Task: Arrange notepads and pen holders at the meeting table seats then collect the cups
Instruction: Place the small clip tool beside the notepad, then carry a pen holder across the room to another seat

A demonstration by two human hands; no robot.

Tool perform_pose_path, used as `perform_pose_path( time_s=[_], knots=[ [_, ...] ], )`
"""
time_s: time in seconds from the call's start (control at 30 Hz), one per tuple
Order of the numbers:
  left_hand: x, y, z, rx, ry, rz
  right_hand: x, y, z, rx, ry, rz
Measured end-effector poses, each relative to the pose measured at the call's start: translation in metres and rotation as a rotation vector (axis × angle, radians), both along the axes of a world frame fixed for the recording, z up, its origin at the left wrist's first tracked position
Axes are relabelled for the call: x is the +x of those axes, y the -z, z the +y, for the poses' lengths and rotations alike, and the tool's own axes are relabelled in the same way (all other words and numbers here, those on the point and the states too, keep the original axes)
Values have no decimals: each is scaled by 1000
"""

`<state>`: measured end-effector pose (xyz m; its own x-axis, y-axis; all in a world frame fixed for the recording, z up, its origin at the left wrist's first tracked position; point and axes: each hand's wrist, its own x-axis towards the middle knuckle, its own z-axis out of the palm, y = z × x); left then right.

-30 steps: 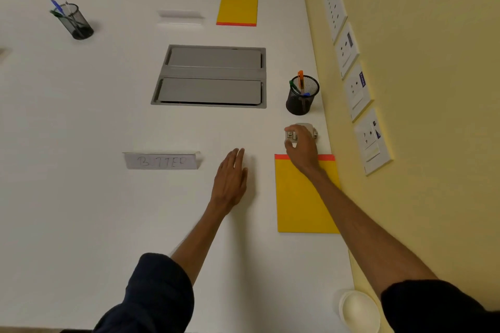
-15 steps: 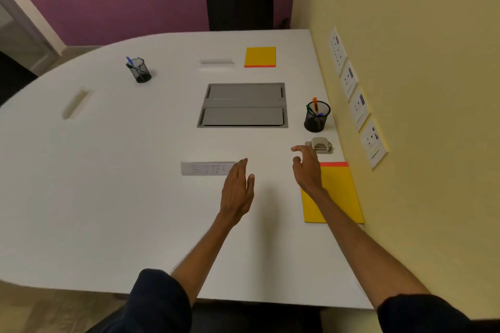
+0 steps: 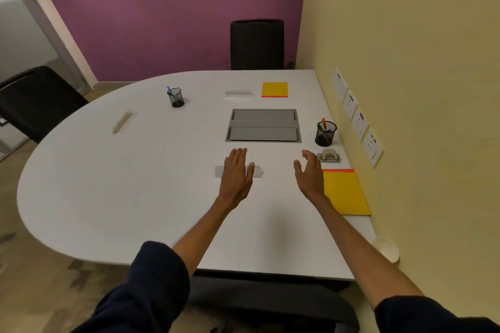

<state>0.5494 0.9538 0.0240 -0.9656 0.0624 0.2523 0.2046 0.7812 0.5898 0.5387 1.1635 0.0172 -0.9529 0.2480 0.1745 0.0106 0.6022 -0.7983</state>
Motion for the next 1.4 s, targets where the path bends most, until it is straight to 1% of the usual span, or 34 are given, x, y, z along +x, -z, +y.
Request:
perform_pose_path(
  time_s=[0.2, 0.4, 0.63, 0.83, 1.03, 1.17, 1.3, 1.4],
  knots=[
    [20, -15, -31, -34, -47, 17, 13, -26, -29, -27, -16, 24],
    [37, -21, -40, -10, -102, -3, 20, -35, -49, 16, -104, 61],
    [65, -26, -56, 10, -192, -1, 22, -39, -69, 44, -197, 44],
    [102, -20, -85, -6, -319, -39, 35, -29, -111, 37, -354, 6],
    [151, -5, -132, -45, -466, -97, 67, -9, -165, 20, -528, -30],
    [174, -8, -173, -119, -595, -105, 72, -11, -206, 87, -666, -54],
    [189, -14, -215, -103, -702, -107, 75, -19, -259, 144, -791, -25],
    [202, -12, -250, -80, -783, -134, 80, -22, -307, 151, -858, -21]
  ],
)
